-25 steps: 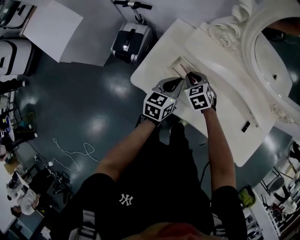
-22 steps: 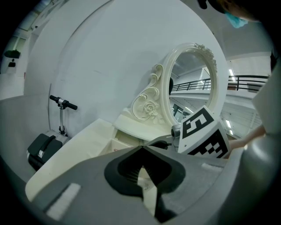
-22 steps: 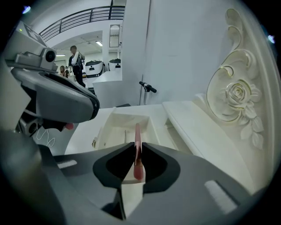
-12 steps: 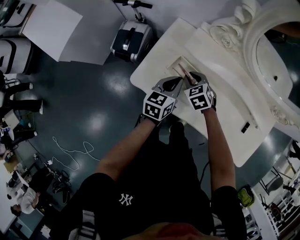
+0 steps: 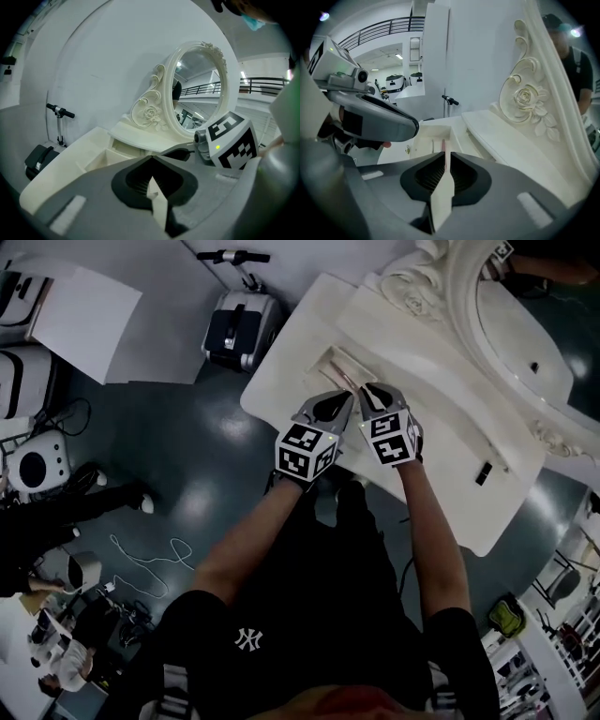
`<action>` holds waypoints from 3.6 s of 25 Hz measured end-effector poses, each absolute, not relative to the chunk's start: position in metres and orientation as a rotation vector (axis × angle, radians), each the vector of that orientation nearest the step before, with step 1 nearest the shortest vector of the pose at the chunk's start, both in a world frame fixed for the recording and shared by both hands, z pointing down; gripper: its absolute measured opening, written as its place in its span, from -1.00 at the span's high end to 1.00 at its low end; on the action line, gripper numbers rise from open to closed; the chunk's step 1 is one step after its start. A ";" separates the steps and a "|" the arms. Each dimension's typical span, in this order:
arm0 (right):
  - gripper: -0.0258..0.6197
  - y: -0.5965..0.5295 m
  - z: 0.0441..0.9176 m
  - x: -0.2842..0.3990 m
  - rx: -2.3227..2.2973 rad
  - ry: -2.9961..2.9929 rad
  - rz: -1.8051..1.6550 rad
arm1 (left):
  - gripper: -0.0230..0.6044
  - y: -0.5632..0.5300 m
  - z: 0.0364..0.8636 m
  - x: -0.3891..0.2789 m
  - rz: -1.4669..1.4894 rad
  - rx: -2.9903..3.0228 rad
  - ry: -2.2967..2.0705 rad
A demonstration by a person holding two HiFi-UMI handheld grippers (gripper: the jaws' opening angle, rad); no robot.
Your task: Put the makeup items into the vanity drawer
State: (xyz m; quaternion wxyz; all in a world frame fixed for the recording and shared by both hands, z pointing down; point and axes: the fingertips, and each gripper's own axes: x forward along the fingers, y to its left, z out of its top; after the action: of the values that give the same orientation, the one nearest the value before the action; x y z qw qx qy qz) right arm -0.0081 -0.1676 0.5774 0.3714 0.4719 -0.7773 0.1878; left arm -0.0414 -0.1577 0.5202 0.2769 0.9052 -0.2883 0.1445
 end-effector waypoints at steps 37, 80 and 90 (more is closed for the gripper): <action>0.84 0.050 0.541 0.222 1.866 -1.734 0.738 | 0.93 0.021 0.489 0.185 0.507 2.635 -0.223; 0.43 0.112 0.661 0.373 1.952 -1.397 1.099 | 0.93 0.079 0.569 0.311 0.702 2.557 -0.076; 0.54 0.112 0.649 0.365 1.929 -1.459 1.096 | 0.93 0.072 0.561 0.297 0.700 2.562 -0.124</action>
State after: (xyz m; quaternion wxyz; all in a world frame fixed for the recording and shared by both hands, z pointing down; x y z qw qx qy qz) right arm 0.3653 0.1121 0.6490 0.2406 0.7051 -0.5332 0.4007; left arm 0.2967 0.0724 0.5608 0.2389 0.9357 -0.0453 0.2556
